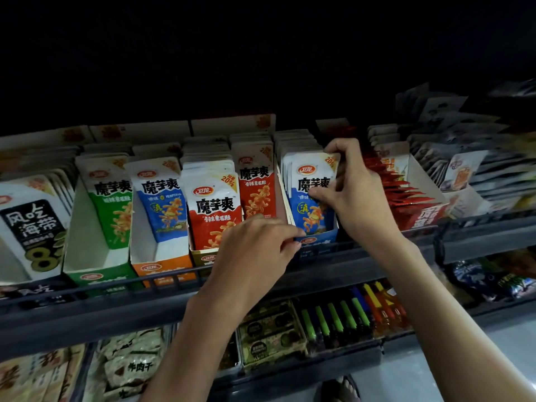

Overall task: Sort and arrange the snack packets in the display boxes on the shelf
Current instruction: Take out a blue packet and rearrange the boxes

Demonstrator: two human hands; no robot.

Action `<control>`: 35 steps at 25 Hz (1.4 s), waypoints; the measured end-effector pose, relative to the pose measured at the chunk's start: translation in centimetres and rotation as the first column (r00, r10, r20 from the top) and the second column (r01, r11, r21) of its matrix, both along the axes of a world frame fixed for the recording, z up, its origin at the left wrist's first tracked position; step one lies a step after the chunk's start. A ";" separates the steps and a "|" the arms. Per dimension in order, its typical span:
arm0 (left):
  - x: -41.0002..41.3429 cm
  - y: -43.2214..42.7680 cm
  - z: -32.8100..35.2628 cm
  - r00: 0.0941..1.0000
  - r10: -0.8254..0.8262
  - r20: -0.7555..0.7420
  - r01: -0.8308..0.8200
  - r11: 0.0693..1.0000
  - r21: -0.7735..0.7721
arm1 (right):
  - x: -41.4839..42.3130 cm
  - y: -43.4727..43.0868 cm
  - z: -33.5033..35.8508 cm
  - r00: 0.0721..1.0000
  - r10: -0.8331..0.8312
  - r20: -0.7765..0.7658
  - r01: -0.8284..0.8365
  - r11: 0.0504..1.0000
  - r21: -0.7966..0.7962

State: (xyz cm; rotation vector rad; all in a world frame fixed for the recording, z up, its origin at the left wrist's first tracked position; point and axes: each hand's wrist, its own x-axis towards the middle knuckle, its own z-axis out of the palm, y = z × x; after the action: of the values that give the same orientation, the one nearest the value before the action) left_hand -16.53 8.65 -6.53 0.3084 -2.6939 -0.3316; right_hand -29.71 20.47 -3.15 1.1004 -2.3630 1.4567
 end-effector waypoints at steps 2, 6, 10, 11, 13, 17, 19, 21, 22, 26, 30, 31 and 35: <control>0.0 0.0 0.0 1.000 -0.003 -0.003 0.003 1.000 -0.003 | -0.1 -0.1 -0.7 0.998 0.019 -0.053 -0.016 0.999 0.046; 0.0 -0.1 0.0 1.000 -0.006 -0.001 0.006 1.000 -0.003 | -0.1 -0.2 -0.9 0.999 0.024 -0.047 -0.019 0.994 0.106; 0.0 0.0 0.0 1.000 -0.011 0.012 0.011 1.000 0.003 | 0.3 -0.2 -0.6 0.995 -0.016 -0.094 0.033 0.981 0.190; 0.0 0.1 0.1 1.000 -0.009 0.016 0.009 1.000 0.006 | 0.4 -0.2 -0.5 0.995 -0.028 -0.097 0.047 0.979 0.198; 0.0 0.1 0.2 1.000 -0.007 0.023 0.007 1.000 0.016 | 0.5 -0.1 -0.5 0.995 -0.049 -0.089 0.066 0.978 0.197; 0.3 0.2 0.3 0.999 -0.017 0.035 0.016 1.000 0.025 | 0.4 -0.2 -0.6 0.993 -0.088 -0.074 0.100 0.979 0.177; 0.3 0.1 0.3 0.999 -0.026 0.042 0.025 0.999 0.024 | 0.4 -0.2 -0.7 0.993 -0.094 -0.066 0.104 0.978 0.180; 0.3 0.1 0.4 0.998 -0.031 0.052 0.030 0.999 0.022 | 0.4 -0.2 -0.7 0.994 -0.091 -0.063 0.102 0.976 0.193; 0.3 0.1 0.4 0.998 -0.034 0.058 0.033 0.999 0.025 | 0.4 -0.2 -0.7 0.994 -0.091 -0.067 0.103 0.974 0.202; 1.0 0.0 0.8 0.998 -0.063 0.025 0.059 0.991 0.122 | 1.0 -0.3 -0.3 0.984 -0.114 -0.135 0.140 0.969 0.202; 2.5 -1.0 1.9 0.988 -0.056 -0.146 0.093 0.961 0.261 | 2.9 -1.2 0.9 0.932 -0.208 -0.298 0.245 0.965 0.094; 3.1 -1.4 2.3 0.980 -0.035 -0.195 0.092 0.952 0.292 | 3.5 -1.6 1.3 0.921 -0.194 -0.338 0.219 0.975 0.037; 6.1 -4.3 3.7 0.924 0.214 -0.318 -0.033 0.871 0.489 | 6.7 -4.2 2.7 0.889 0.006 -0.459 -0.043 0.997 -0.070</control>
State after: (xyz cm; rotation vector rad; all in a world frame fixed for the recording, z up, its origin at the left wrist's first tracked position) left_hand -10.41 4.30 -2.84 0.5068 -2.1820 -0.9231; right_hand -22.99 16.30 -0.42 1.2892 -1.9516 1.1254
